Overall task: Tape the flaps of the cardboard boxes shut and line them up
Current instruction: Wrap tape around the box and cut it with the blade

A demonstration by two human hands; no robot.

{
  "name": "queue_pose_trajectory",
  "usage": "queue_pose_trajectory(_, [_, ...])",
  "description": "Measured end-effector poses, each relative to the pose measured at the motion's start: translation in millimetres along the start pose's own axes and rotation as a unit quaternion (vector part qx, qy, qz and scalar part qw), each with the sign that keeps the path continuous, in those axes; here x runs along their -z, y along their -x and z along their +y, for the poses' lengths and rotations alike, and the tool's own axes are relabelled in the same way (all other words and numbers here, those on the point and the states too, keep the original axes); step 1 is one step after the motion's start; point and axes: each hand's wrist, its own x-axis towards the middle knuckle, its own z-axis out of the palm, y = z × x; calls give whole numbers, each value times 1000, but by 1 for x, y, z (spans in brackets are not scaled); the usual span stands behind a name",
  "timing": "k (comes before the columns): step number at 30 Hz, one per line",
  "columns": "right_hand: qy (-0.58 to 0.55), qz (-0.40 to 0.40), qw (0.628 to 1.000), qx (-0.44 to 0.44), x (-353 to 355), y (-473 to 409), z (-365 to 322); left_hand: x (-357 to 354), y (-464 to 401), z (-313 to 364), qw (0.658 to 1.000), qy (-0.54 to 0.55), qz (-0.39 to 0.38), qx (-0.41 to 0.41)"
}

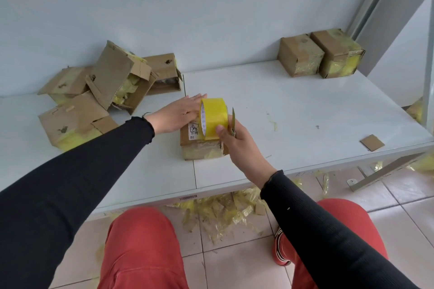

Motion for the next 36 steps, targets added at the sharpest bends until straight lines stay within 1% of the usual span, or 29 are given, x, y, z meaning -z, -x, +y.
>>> queue_pose_trajectory(2, [7, 7, 1000, 7, -7, 15, -2, 3, 0, -1, 1000, -15, -18, 12])
queue_pose_trajectory(3, [18, 4, 1000, -7, -12, 27, 0, 3, 0, 0, 999, -17, -22, 17])
queue_pose_trajectory(5, [55, -6, 996, -66, -17, 52, 12, 4, 2, 2, 999, -11, -27, 18])
queue_pose_trajectory(7, [86, 5, 988, -129, -15, 72, 27, 5, 3, 5, 999, -2, -31, 15])
queue_pose_trajectory(10, [48, 32, 984, -171, -10, 76, 31, 7, 6, 20, 998, -36, -43, 29])
queue_pose_trajectory(12, [55, 16, 984, -168, -12, 74, 32, 12, 7, 30, 990, -118, -57, 50])
queue_pose_trajectory(14, [45, 11, 984, -174, -15, 73, 32, 11, 8, 42, 981, -176, -25, 75])
queue_pose_trajectory(15, [34, 12, 983, -179, -16, 74, 31, 7, 10, 51, 981, -174, 12, 85])
queue_pose_trajectory(17, [9, 23, 982, -189, -19, 74, 33, -13, 11, 74, 983, -129, 81, 102])
queue_pose_trajectory(18, [1, 32, 981, -191, -19, 73, 34, -25, 11, 85, 984, -98, 89, 115])
queue_pose_trajectory(20, [-4, 42, 981, -188, -21, 69, 36, -46, 6, 96, 983, -83, 55, 152])
queue_pose_trajectory(22, [-16, 36, 982, -183, -23, 62, 36, -53, -2, 89, 975, -129, 41, 175])
queue_pose_trajectory(25, [-21, 29, 983, -179, -26, 48, 30, -42, -20, 69, 968, -173, 63, 168])
queue_pose_trajectory(28, [6, 19, 986, -166, -35, 36, 30, -36, -38, 54, 962, -206, 73, 161])
queue_pose_trajectory(32, [27, 57, 984, -169, -47, 33, 37, -47, -43, 48, 953, -235, 115, 154])
queue_pose_trajectory(34, [25, 52, 983, -176, -51, 30, 36, -46, -44, 49, 954, -231, 111, 156])
queue_pose_trajectory(36, [20, 38, 982, -183, -54, 29, 34, -34, -43, 52, 970, -173, 83, 148])
